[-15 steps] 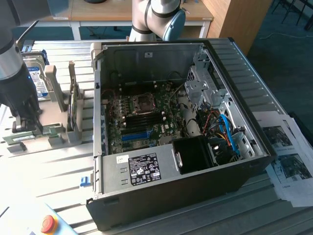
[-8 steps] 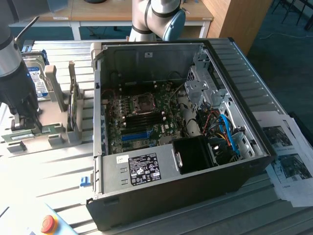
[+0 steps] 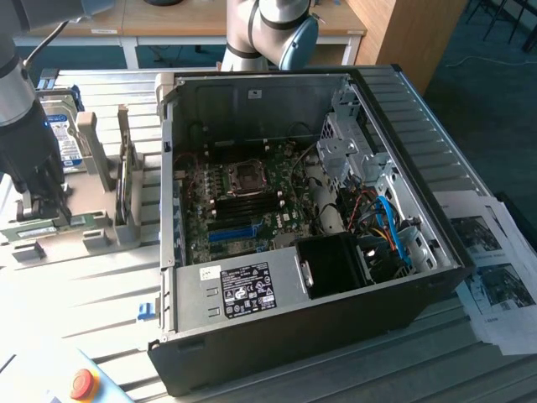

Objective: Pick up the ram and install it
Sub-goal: 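Pick up the ram and move it above insertion slot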

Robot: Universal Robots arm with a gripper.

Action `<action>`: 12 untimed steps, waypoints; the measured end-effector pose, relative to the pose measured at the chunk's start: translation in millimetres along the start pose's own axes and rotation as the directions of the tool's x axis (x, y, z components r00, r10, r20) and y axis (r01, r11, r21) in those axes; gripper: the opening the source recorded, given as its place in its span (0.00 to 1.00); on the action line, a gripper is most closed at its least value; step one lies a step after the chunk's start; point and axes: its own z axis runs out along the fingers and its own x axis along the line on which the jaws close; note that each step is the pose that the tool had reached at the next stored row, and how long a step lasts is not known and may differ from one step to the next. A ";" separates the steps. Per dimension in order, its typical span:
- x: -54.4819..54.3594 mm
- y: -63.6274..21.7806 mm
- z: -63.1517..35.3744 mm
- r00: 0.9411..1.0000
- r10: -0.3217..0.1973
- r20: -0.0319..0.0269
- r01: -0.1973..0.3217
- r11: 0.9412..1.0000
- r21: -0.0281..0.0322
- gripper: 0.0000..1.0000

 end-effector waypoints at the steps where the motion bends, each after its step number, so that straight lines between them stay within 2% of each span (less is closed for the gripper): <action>1: 0.0 0.0 -0.7 1.000 0.000 0.000 0.000 1.000 0.000 0.12; 12: -0.2 0.2 -11.1 1.000 0.000 0.000 0.000 1.000 0.000 0.12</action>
